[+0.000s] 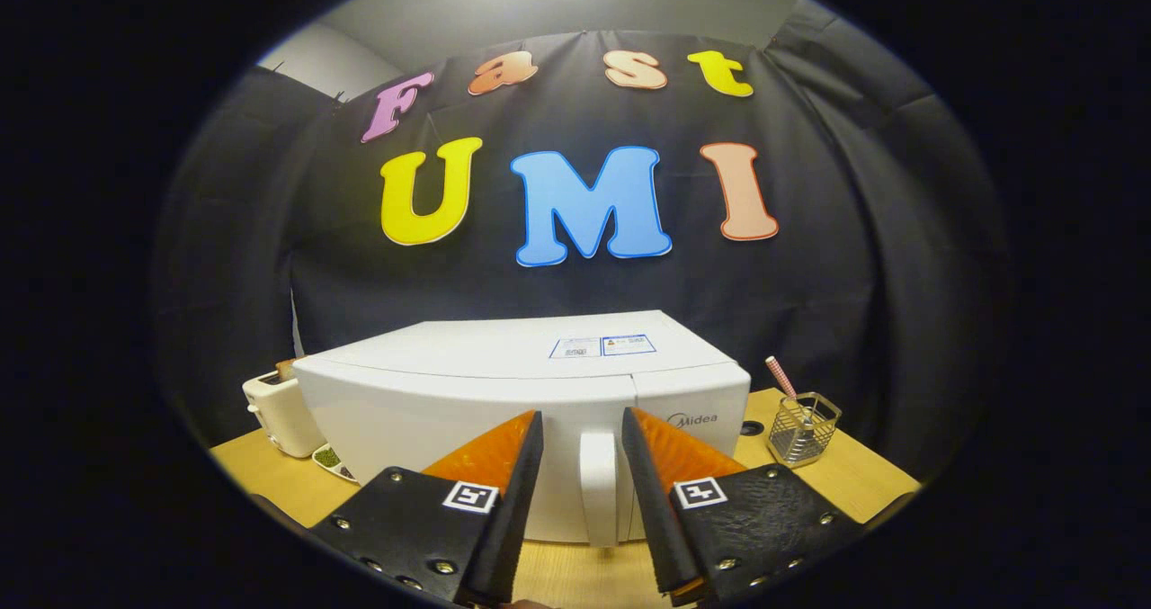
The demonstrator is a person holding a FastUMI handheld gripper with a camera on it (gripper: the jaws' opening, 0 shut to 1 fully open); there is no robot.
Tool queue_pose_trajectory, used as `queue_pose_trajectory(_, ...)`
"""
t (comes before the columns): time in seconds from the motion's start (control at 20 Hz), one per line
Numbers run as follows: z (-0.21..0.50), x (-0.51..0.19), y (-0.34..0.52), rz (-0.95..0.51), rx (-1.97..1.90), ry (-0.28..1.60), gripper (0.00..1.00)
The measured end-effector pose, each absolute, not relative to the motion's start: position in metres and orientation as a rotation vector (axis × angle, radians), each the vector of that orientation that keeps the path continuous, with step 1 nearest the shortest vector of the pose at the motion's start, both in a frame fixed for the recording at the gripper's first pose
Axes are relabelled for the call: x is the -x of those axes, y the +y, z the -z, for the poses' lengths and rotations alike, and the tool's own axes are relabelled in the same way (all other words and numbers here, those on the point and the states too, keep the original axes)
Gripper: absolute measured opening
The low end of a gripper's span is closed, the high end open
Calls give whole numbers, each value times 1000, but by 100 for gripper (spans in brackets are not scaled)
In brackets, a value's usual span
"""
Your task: Open the microwave, put the food inside, and close the microwave door.
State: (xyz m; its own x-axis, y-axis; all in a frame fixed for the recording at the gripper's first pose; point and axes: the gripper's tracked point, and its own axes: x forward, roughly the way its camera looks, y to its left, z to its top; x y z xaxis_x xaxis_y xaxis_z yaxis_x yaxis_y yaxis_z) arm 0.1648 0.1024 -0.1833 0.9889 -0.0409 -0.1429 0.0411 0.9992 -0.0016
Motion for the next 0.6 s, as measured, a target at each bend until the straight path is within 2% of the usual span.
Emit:
queue_pose_trajectory(0.1,164,-149,103,33,2,130,64)
queue_pose_trajectory(0.15,153,-140,104,24,-7,117,64)
queue_pose_trajectory(0.3,114,-117,102,18,-39,96,86)
queue_pose_trajectory(0.6,22,-83,91,40,45,-8,86)
